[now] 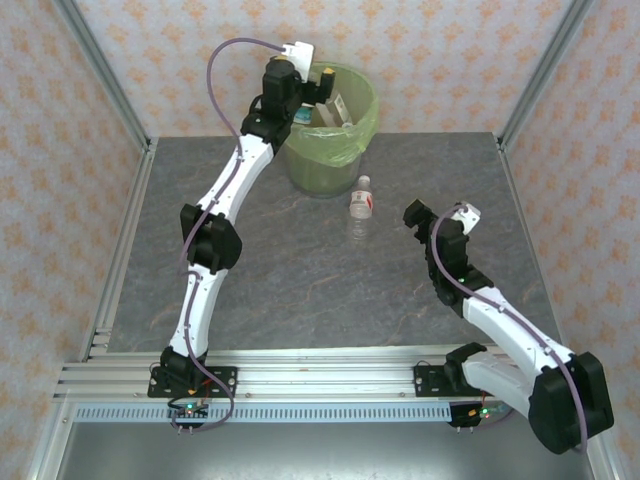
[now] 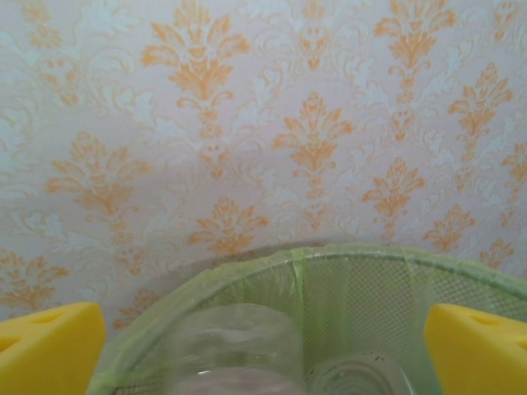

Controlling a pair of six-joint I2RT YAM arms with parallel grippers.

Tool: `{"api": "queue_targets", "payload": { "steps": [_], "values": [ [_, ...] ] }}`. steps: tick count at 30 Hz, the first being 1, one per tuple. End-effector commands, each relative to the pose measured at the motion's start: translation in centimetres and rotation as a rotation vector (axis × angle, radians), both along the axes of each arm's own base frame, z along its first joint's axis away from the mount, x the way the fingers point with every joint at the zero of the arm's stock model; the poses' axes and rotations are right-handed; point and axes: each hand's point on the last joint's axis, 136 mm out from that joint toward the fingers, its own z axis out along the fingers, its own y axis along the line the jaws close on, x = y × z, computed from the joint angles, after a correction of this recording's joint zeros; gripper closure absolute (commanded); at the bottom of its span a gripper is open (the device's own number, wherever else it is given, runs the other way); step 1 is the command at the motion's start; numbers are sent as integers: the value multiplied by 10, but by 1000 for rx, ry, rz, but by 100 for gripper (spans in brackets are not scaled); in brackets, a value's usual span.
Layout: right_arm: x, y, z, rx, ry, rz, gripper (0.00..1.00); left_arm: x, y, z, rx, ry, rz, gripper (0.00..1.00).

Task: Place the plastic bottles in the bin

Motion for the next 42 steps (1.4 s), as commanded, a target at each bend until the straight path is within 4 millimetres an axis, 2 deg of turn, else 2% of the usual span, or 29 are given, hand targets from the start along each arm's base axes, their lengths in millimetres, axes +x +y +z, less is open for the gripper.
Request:
{"api": "queue_targets", "payload": {
  "steps": [1, 6, 11, 17, 20, 28, 34, 39, 42],
  "values": [
    [6, 5, 3, -5, 15, 24, 1, -26, 10, 58, -64, -45, -14, 0],
    [13, 18, -9, -13, 72, 84, 1, -51, -1, 68, -114, 43, -90, 0],
    [21, 33, -23, -8, 132, 140, 1, -74, 16, 72, -179, 134, -3, 0],
    [26, 59, -40, -21, 173, 205, 1, -108, 12, 84, -258, 148, -81, 0],
    [27, 65, -49, -12, 179, 199, 1, -130, 23, 88, -314, 120, -68, 0],
    [41, 87, -62, -38, 234, 258, 1, -185, 60, 48, -440, 118, 39, 0],
    [58, 104, -69, -36, 264, 290, 1, -220, 110, -6, -486, 196, 282, 0],
    [70, 116, -78, -38, 297, 304, 1, -236, 144, -35, -529, 217, 427, 0],
    [76, 123, -86, -56, 338, 317, 1, -238, 154, -44, -544, 238, 475, 0]
  ]
}}
